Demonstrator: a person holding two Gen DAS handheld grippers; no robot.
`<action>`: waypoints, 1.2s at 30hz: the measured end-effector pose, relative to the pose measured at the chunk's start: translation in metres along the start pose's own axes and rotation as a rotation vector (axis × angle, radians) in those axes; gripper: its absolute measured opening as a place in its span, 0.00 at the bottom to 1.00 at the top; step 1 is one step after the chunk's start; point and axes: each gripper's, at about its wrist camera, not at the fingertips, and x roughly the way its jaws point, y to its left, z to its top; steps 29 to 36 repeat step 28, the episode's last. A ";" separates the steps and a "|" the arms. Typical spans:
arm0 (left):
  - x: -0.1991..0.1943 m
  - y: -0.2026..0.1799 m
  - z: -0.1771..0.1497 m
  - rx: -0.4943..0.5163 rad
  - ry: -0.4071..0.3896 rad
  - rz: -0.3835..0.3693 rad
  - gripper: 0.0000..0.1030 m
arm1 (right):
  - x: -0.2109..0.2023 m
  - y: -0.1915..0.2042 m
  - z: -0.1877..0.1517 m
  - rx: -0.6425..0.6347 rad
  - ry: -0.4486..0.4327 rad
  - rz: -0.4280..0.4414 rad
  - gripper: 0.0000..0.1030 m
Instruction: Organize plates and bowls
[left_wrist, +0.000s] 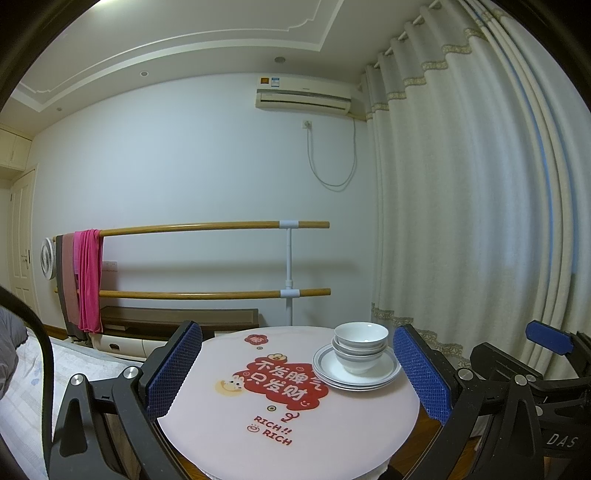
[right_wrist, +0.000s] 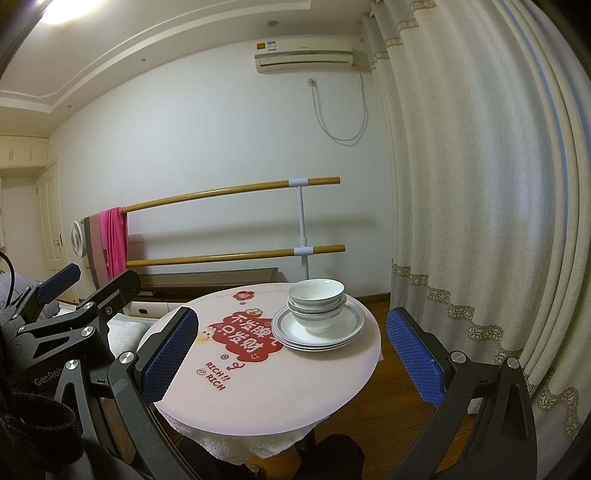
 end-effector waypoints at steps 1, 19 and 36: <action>0.000 0.001 0.000 0.000 0.000 0.000 0.99 | -0.001 0.001 -0.001 0.000 0.000 0.000 1.00; -0.001 0.003 0.000 0.003 0.004 -0.002 0.99 | 0.001 0.002 -0.003 0.002 0.004 0.000 1.00; 0.002 0.010 0.000 0.007 0.021 -0.002 0.99 | 0.002 0.010 -0.011 0.017 0.028 0.007 1.00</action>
